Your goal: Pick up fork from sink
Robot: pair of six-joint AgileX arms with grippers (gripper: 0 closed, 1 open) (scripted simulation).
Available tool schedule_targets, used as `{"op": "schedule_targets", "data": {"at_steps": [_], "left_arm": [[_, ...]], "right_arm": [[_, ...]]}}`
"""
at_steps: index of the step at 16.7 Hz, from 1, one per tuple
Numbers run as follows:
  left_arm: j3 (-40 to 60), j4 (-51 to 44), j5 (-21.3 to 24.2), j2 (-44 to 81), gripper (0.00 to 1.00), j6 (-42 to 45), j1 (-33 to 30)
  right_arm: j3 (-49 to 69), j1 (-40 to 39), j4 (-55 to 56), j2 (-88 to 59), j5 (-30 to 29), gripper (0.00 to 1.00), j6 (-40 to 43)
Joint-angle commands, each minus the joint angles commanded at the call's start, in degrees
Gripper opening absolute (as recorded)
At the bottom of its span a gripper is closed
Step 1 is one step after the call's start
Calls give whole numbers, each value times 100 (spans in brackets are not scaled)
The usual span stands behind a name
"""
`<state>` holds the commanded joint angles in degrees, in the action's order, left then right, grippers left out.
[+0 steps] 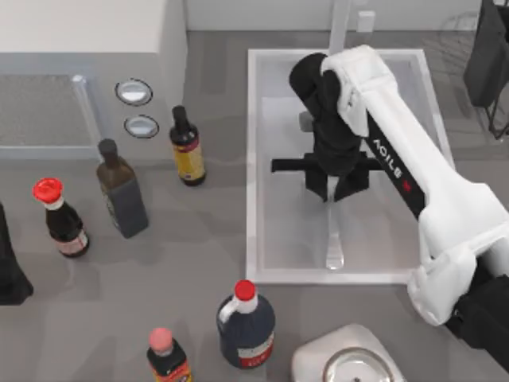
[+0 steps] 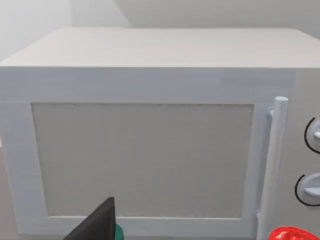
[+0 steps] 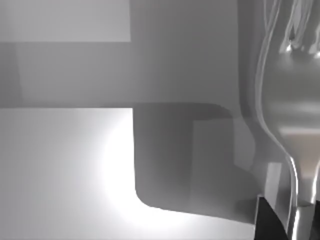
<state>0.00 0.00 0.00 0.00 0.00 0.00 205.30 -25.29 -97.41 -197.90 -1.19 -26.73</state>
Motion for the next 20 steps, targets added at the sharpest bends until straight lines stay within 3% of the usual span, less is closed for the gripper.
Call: {"op": "schedule_targets", "data": {"at_steps": [7,15,20], "left_arm": [[0,0,0,0,100,0,0],[0,0,0,0,100,0,0],[0,0,0,0,100,0,0]], "right_arm": [[-378,27,17,658,-110,0,84],[-3259,30,250,3234,-73,0,88],[-3901,27,305,3856,-61,0,84]]}}
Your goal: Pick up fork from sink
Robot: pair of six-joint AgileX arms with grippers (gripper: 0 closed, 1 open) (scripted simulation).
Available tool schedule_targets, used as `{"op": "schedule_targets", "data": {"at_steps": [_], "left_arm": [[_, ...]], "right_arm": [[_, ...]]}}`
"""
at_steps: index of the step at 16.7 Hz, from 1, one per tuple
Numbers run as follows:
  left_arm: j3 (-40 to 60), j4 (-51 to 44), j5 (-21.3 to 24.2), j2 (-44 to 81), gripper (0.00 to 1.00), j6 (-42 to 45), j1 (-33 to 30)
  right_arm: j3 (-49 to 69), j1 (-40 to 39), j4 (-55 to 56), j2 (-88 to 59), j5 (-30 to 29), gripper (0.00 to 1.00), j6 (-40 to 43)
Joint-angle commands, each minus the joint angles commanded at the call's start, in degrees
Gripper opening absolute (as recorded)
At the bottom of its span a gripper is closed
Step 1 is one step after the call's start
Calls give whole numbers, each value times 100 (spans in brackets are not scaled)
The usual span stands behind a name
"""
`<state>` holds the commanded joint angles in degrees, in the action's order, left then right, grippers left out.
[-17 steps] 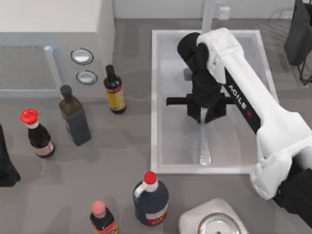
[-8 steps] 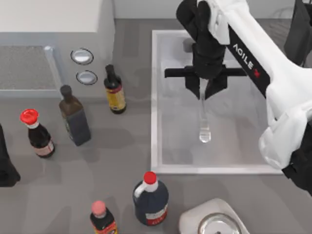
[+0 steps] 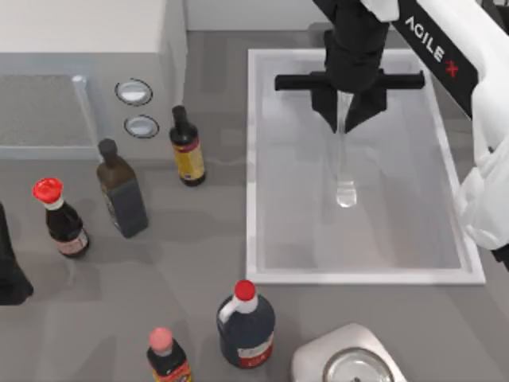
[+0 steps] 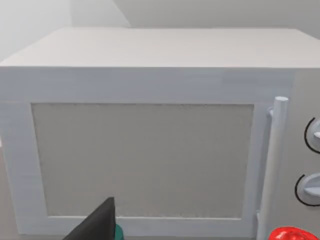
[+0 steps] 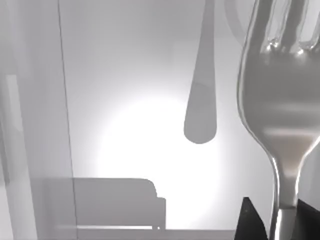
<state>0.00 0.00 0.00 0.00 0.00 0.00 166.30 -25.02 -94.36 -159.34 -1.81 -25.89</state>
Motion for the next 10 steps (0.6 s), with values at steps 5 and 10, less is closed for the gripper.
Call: {"op": "schedule_targets", "data": {"at_steps": [5,10], "left_arm": [[0,0,0,0,100,0,0],[0,0,0,0,100,0,0]], "right_arm": [[-52,33,10,75,3,0,28],[-1288,540,295,1076,35,0,537]]}}
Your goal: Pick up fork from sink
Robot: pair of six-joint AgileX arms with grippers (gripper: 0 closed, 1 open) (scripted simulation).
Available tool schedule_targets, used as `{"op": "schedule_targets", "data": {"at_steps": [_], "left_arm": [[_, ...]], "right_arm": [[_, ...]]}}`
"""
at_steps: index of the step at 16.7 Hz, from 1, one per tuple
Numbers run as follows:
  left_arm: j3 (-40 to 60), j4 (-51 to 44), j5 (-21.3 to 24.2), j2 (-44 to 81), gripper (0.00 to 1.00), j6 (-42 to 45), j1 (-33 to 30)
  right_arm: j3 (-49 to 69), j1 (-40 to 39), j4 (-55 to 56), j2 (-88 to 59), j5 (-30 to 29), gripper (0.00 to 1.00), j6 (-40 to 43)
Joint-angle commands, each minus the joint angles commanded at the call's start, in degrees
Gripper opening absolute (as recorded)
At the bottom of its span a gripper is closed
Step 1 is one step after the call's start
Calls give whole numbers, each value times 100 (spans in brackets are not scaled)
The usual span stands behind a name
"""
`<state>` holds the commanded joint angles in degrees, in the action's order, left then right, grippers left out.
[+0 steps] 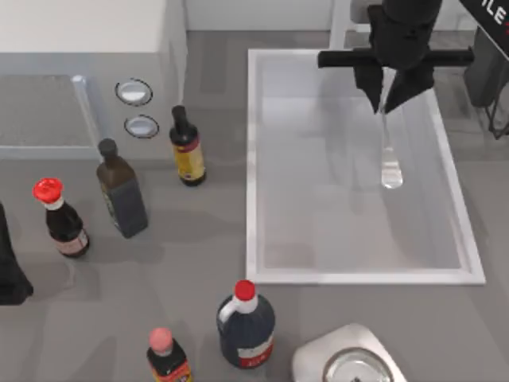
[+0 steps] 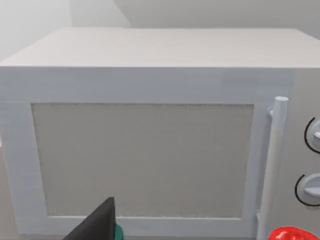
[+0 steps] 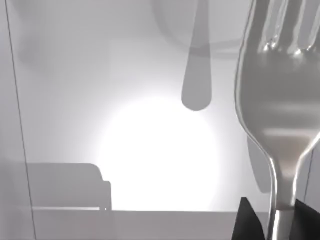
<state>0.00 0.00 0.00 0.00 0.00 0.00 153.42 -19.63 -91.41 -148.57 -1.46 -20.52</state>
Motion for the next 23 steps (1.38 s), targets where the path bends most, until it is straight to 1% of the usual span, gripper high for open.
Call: {"op": "schedule_targets", "data": {"at_steps": [8,12,15,21,23], "left_arm": [[0,0,0,0,100,0,0],[0,0,0,0,100,0,0],[0,0,0,0,100,0,0],[0,0,0,0,100,0,0],[0,0,0,0,100,0,0]], "right_arm": [[-4044,1418,775,2803,89,0,1424],[-5529,2026,1093,3975,127,0,2035],[-6012,2267,1221,4438,142,0,2277],[-6050,2258,1233,4449,137,0,2284],[-6255,2258,1445,4419,138,0,2282]]}}
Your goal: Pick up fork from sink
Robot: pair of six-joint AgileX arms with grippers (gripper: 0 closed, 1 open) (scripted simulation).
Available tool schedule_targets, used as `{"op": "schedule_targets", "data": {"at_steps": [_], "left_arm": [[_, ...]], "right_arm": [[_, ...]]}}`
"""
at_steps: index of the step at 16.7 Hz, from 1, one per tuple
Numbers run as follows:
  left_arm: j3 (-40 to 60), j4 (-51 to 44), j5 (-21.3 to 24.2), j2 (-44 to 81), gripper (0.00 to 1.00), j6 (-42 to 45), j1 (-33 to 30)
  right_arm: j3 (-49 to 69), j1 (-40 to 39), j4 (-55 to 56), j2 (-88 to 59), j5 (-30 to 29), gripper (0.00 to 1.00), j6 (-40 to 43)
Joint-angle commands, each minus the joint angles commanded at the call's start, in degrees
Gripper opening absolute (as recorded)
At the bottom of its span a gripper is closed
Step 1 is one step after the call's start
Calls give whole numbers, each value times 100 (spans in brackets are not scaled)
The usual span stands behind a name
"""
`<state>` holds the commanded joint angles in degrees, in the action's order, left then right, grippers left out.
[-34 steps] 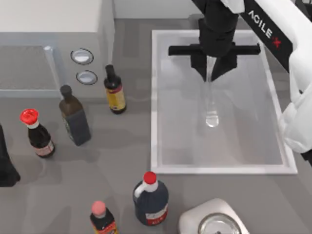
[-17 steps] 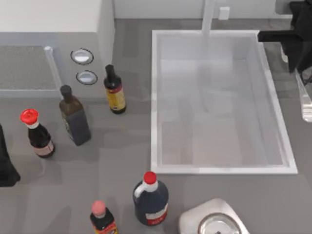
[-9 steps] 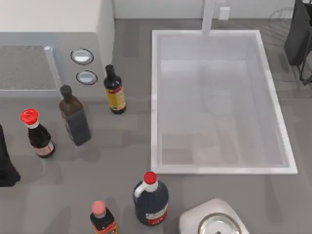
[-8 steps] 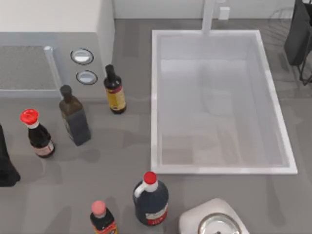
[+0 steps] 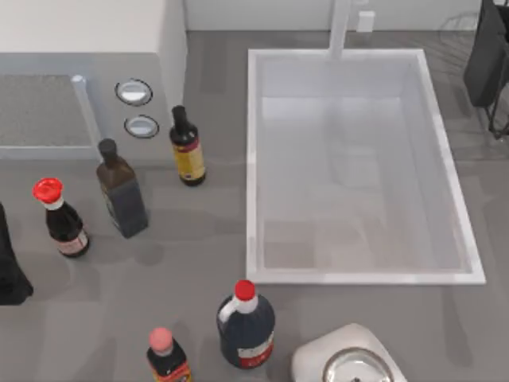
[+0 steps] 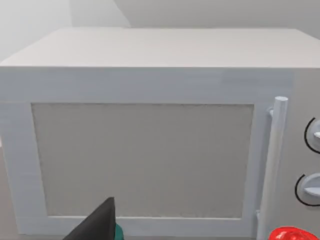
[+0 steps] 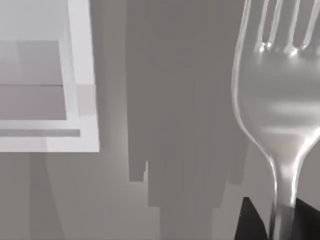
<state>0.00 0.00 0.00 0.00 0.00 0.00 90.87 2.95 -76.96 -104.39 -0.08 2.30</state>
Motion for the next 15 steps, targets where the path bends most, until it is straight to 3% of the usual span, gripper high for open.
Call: {"op": "schedule_targets", "data": {"at_steps": [7,13,15], "left_arm": [[0,0,0,0,100,0,0],[0,0,0,0,100,0,0],[0,0,0,0,100,0,0]], "right_arm": [[-1518,3,1894,-266,3,0,-13],[-1829,3,2215,-337,4,0,-16],[-1829,3,2215,-337,4,15,-16]]}}
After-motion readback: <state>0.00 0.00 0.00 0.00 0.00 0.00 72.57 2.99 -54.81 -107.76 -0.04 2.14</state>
